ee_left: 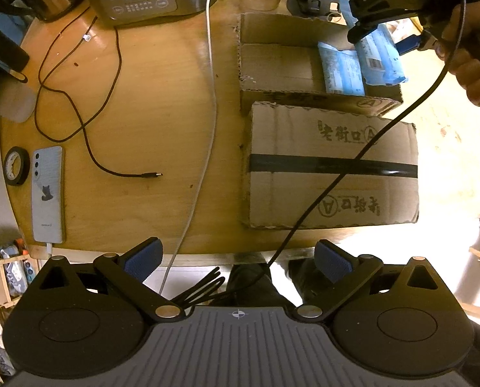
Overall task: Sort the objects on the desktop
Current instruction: 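Lower the held blue packet into the box beside the first packet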
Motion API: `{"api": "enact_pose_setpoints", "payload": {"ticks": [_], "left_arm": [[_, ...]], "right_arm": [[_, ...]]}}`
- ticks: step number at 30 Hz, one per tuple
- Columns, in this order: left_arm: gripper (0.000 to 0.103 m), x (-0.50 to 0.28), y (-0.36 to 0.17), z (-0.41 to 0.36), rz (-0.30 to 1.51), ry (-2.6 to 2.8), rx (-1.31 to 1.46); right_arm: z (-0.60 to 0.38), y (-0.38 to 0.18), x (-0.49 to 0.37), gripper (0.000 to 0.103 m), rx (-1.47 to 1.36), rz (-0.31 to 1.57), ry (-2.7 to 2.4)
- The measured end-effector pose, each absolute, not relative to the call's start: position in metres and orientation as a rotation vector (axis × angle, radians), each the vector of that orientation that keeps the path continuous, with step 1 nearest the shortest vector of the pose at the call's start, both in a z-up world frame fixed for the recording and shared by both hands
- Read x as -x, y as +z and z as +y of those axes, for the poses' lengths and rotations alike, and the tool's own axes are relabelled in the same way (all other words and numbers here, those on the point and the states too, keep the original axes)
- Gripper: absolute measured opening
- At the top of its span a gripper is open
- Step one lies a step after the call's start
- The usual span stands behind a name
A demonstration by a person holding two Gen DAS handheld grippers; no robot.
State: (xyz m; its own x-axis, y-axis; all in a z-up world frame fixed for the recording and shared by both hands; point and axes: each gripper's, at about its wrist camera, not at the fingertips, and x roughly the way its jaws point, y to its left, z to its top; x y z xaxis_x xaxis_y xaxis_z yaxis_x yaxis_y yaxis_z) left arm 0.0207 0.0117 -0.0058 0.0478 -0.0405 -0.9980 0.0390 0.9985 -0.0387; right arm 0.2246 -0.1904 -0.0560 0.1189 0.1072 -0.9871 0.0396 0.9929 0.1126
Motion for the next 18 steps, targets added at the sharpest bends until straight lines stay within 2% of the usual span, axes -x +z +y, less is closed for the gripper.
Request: {"api": "enact_pose_setpoints", "payload": {"ticks": [18], "left_arm": [[0.103,-0.021,-0.007,0.018,1.52,-0.062,0.012]], "right_arm": [[-0.173,-0.053,-0.224,0.064,-0.13,1.447,0.054]]}}
